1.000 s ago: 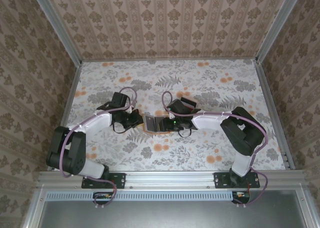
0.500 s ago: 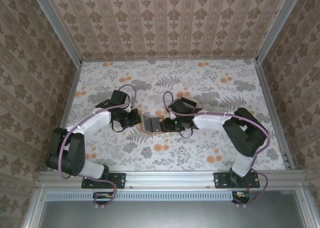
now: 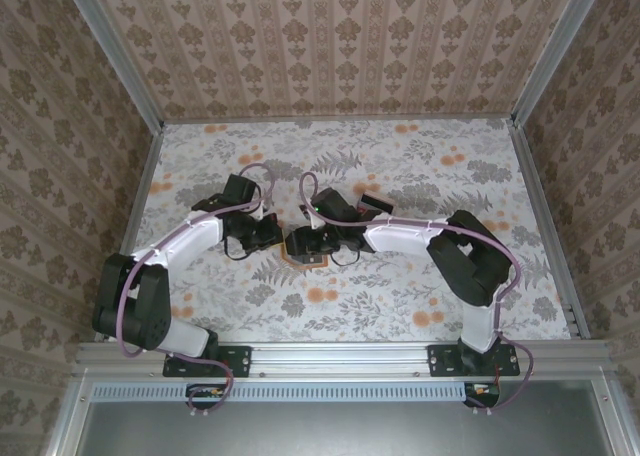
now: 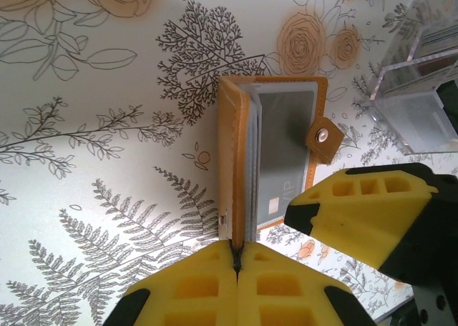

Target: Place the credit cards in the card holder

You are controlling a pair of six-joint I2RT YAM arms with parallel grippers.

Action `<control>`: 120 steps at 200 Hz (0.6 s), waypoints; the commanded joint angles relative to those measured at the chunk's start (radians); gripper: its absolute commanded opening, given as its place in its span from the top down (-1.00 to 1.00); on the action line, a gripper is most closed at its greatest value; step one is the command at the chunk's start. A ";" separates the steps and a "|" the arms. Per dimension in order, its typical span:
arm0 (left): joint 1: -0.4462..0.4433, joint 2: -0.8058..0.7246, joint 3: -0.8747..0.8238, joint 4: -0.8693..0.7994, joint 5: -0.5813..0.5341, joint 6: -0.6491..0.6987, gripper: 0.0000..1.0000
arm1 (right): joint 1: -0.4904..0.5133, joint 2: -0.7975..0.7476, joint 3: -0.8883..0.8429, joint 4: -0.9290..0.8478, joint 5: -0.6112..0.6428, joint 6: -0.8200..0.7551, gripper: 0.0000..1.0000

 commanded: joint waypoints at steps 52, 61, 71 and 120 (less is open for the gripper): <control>-0.005 -0.001 0.029 -0.019 0.002 0.013 1.00 | 0.000 0.069 0.022 -0.001 0.033 0.019 -0.18; -0.006 -0.002 0.031 -0.024 0.001 0.015 1.00 | -0.001 0.067 0.019 -0.014 0.048 0.012 -0.18; -0.005 -0.004 0.033 -0.026 0.000 0.017 1.00 | -0.005 0.058 0.006 -0.017 0.060 0.008 -0.17; 0.000 -0.019 0.019 -0.035 -0.015 0.019 1.00 | -0.049 -0.007 -0.075 -0.016 0.080 -0.002 -0.13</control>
